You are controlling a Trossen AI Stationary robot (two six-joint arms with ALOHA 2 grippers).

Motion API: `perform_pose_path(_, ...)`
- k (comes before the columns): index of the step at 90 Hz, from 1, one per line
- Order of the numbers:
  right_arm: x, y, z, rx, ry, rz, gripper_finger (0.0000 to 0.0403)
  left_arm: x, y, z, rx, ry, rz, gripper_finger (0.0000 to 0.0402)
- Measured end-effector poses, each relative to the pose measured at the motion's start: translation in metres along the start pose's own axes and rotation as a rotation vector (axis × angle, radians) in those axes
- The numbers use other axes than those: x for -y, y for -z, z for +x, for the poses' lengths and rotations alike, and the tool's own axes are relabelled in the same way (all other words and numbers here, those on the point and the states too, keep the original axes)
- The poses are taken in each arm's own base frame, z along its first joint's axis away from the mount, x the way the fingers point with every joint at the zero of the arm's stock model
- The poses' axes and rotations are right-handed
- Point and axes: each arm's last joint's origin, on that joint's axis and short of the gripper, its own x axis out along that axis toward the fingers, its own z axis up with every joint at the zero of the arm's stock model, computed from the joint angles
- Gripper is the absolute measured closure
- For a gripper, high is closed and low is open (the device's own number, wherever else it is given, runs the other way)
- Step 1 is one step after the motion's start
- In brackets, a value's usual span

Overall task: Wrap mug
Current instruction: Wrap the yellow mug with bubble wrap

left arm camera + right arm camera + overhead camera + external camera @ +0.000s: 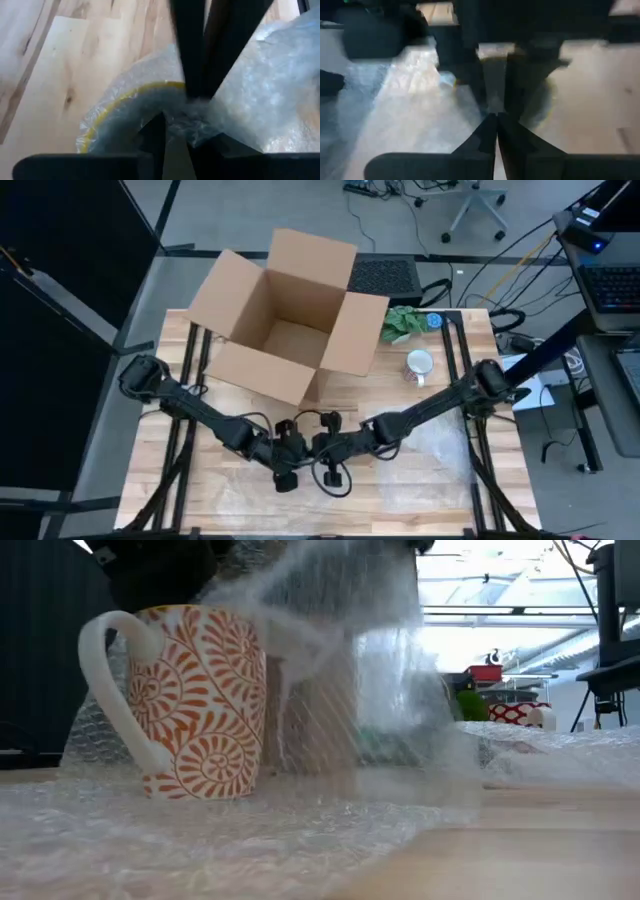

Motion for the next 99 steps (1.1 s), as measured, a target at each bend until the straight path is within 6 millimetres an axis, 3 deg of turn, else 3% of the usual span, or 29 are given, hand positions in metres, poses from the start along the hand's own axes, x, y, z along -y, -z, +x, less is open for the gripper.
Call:
perform_pose_path(15, -0.007, -0.006, -0.024, -0.016, -0.011, 0.028, 0.0403, 0.0, -0.001, 0.0, 0.004, 0.008, 0.019, 0.0338)
perform_pose_path(35, -0.033, 0.018, -0.03, -0.136, -0.032, 0.048, 0.0403, 0.0, -0.001, 0.0, 0.008, 0.007, 0.028, 0.0338)
perform_pose_path(51, -0.046, 0.039, -0.022, -0.149, 0.009, 0.063, 0.0403, 0.0, -0.002, 0.0, 0.011, 0.009, 0.025, 0.0338)
perform_pose_path(67, -0.055, 0.058, 0.007, -0.11, -0.031, 0.012, 0.0403, 0.001, -0.002, 0.0, 0.013, 0.011, 0.008, 0.0338)
perform_pose_path(80, -0.058, 0.042, 0.013, 0.048, -0.061, -0.037, 0.0403, 0.0, -0.002, 0.0, 0.013, 0.01, 0.008, 0.0338)
perform_pose_path(99, -0.037, 0.019, 0.014, 0.124, 0.022, -0.052, 0.0403, 0.001, -0.002, 0.0, 0.014, 0.011, 0.009, 0.0338)
